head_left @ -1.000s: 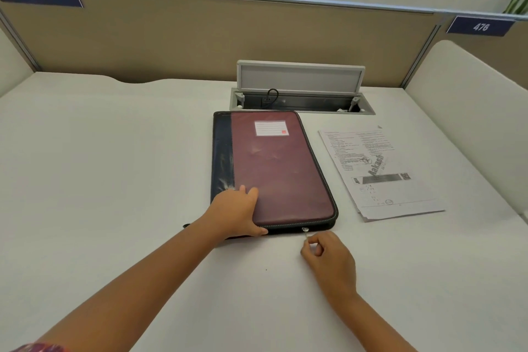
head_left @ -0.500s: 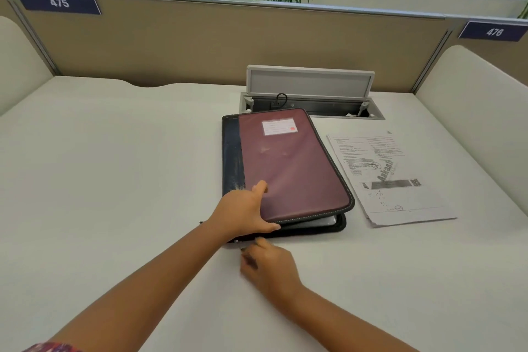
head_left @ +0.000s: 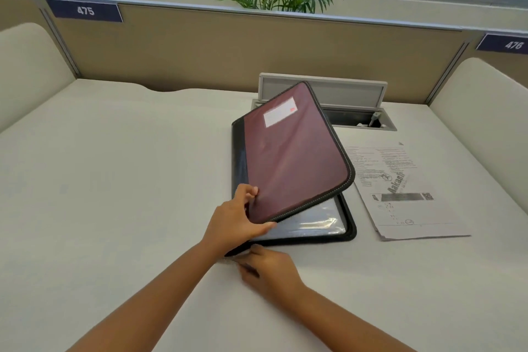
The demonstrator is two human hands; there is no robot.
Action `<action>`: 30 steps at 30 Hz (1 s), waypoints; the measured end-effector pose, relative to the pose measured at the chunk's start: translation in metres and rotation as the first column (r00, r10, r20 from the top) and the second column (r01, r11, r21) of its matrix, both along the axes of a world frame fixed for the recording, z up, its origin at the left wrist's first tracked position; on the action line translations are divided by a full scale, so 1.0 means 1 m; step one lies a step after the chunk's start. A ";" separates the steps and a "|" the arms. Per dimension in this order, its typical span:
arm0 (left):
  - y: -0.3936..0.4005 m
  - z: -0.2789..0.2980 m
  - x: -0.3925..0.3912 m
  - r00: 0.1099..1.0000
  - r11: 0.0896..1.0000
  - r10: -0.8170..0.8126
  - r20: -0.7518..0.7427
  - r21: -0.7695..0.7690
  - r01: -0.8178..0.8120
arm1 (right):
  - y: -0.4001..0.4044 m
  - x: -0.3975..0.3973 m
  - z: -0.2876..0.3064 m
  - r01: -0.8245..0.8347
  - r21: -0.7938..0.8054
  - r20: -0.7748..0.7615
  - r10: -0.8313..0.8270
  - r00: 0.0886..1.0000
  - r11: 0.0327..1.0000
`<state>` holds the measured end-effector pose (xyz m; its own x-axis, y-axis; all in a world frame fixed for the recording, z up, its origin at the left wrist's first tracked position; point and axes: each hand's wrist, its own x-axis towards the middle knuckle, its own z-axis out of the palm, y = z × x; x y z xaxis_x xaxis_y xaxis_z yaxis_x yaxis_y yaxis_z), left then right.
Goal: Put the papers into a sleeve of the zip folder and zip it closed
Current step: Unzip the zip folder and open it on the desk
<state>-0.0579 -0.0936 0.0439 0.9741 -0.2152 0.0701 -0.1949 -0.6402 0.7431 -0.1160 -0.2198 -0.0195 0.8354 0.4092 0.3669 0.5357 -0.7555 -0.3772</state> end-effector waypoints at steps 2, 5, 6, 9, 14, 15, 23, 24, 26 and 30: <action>0.004 -0.004 -0.007 0.998 0.982 0.048 -0.050 -0.181 -0.056 | -0.016 0.001 0.000 0.039 0.053 0.009 -0.039 0.999 0.998; 0.005 -0.010 -0.018 0.984 0.888 0.123 -0.130 -0.427 -0.168 | -0.044 0.011 0.001 0.177 0.080 0.079 -0.183 0.980 0.981; 0.005 -0.012 -0.020 0.979 0.848 0.140 -0.150 -0.492 -0.197 | -0.054 0.014 0.002 0.222 0.082 0.100 -0.229 0.968 0.972; 0.006 -0.014 -0.026 0.970 0.758 0.144 -0.197 -0.608 -0.236 | -0.075 0.021 0.002 0.390 0.064 0.086 -0.394 0.915 0.919; 0.006 -0.016 -0.029 0.960 0.689 0.168 -0.223 -0.670 -0.277 | -0.077 0.022 -0.008 0.485 -0.108 -0.082 -0.494 0.866 0.868; 0.007 -0.016 -0.031 0.958 0.670 0.179 -0.223 -0.686 -0.285 | -0.077 0.023 -0.008 0.481 -0.124 -0.103 -0.493 0.864 0.868; 0.016 -0.026 -0.042 0.909 0.568 0.333 -0.250 -0.717 -0.405 | -0.076 0.021 -0.006 0.462 -0.133 -0.122 -0.477 0.870 0.877; 0.019 -0.029 -0.042 0.897 0.552 0.354 -0.264 -0.715 -0.428 | -0.076 0.022 -0.006 0.459 -0.129 -0.117 -0.473 0.873 0.879; 0.025 -0.034 -0.043 0.882 0.505 0.357 -0.308 -0.731 -0.460 | -0.076 0.022 -0.006 0.450 -0.128 -0.117 -0.464 0.878 0.884; 0.039 -0.040 -0.048 0.852 0.420 0.328 -0.409 -0.744 -0.519 | -0.077 0.022 -0.007 0.435 -0.136 -0.125 -0.451 0.884 0.890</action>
<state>-0.1057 -0.0548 0.0037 0.9362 0.2883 -0.2010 0.1126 0.2960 0.9485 -0.0942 -0.2964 -0.0263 0.9797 0.0120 0.2003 0.0800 -0.9388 -0.3350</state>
